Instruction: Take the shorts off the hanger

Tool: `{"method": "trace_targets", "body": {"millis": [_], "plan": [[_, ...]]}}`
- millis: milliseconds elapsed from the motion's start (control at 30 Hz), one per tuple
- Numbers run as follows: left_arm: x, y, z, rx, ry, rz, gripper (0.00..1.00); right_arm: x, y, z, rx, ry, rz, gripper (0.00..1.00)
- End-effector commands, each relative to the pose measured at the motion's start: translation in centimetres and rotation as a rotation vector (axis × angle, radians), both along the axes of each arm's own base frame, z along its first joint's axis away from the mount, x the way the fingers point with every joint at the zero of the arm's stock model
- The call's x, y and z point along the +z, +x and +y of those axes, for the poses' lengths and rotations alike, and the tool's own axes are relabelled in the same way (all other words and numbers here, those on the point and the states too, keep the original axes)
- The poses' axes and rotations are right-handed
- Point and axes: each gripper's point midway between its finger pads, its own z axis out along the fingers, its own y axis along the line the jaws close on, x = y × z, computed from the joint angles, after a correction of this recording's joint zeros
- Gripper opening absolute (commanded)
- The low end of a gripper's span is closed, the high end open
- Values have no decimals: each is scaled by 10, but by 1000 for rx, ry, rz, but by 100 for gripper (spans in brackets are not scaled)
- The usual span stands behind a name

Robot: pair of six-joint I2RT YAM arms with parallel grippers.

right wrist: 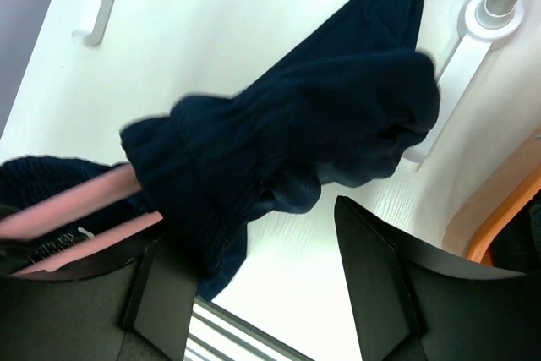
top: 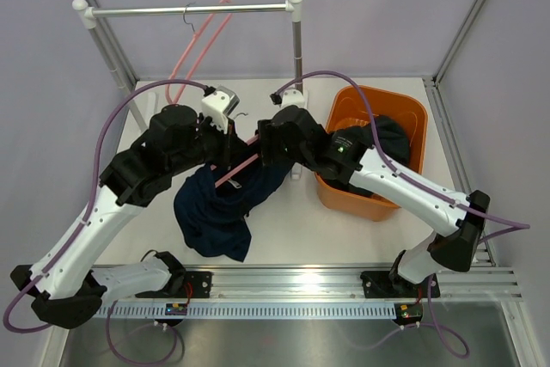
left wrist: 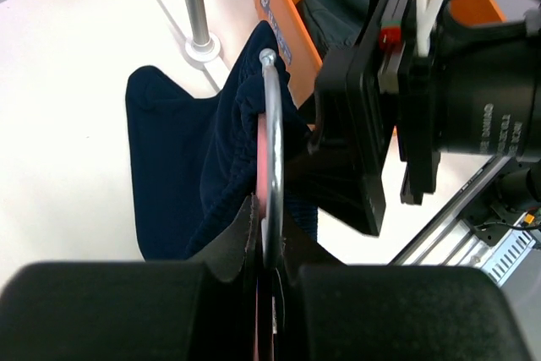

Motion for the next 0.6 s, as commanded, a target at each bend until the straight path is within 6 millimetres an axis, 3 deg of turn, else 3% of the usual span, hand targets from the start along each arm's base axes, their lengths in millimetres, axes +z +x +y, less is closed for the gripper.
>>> {"method": "trace_targets", "body": {"millis": [0, 133, 233, 267, 400, 567], "plan": [[24, -10, -5, -47, -77, -57, 0, 30, 12, 6, -62, 63, -63, 67], [18, -15, -2, -52, -62, -49, 0, 34, 19, 1, -105, 57, -85, 57], [16, -19, -2, -63, -61, -47, 0, 35, 22, -5, -133, 33, -99, 40], [16, -21, -2, -70, -64, -47, 0, 33, 23, -5, -141, 22, -101, 28], [13, -27, 1, -80, -48, -42, 0, 37, 33, -20, -215, -30, -133, 8], [9, -37, 10, -89, -34, -39, 0, 45, 44, -31, -273, -83, -159, 4]]}}
